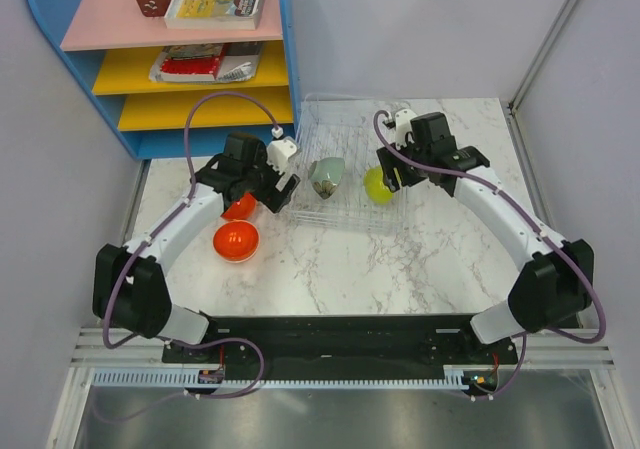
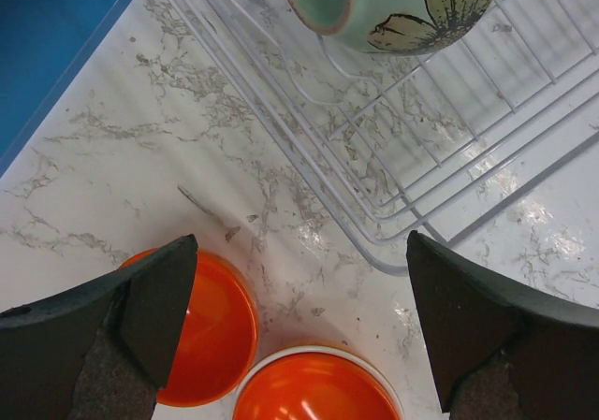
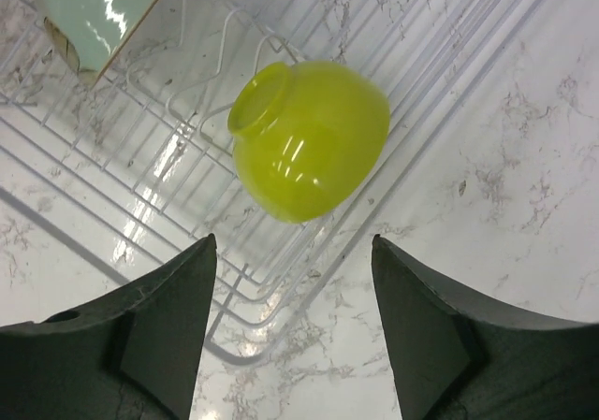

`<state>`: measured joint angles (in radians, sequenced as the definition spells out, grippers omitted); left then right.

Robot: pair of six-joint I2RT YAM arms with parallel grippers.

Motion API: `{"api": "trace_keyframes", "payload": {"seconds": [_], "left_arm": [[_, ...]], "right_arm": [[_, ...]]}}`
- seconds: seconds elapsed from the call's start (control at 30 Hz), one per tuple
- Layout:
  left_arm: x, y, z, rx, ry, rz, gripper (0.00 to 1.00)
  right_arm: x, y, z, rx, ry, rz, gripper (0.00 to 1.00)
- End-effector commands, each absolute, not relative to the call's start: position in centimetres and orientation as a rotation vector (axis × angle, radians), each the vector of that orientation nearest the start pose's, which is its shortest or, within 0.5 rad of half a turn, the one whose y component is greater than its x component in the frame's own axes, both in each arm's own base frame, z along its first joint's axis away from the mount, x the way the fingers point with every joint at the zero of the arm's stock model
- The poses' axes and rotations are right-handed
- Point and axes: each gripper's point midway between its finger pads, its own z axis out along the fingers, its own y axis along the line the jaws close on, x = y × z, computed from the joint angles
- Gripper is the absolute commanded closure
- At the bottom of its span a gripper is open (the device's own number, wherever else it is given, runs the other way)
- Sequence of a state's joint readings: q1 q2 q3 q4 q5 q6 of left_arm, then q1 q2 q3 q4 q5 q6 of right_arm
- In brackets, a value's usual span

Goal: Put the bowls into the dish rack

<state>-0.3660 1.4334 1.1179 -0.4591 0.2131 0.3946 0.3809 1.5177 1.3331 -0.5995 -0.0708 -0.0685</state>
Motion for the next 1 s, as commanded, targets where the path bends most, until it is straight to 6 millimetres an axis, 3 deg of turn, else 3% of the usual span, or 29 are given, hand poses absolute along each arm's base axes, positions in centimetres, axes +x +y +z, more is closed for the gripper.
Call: {"api": "trace_keyframes", "payload": {"seconds": [0.0,0.2,0.4,0.73,0.9,0.97], "left_arm": [[38.3,-15.8,17.3,0.948,2.037,-0.147,0.00],[39.2,-15.4,16.2,0.957,2.047,-0.083,0.00],[38.3,-16.1,14.1,1.028,2.073,-0.091,0.00],[32.0,-19.5,9.7,1.266,2.087,-0.200,0.00],[29.7,-20.1,8.9,1.310,2.103,-0.228,0.00],[28.6,-20.3,8.8,1.320,2.105,-0.255,0.00]], "right_arm": [[35.0,15.7,19.5,-0.699,2.238,0.236,0.26],[34.0,15.3,16.9,-0.719,2.281,0.231,0.26],[33.6,14.5,15.2,-0.753,2.308,0.179,0.26],[31.4,13.2,12.8,-0.802,2.350,0.147,0.27],[29.1,12.6,12.0,-0.847,2.386,0.162,0.28],[28.2,12.7,12.7,-0.867,2.367,0.194,0.28]]}}
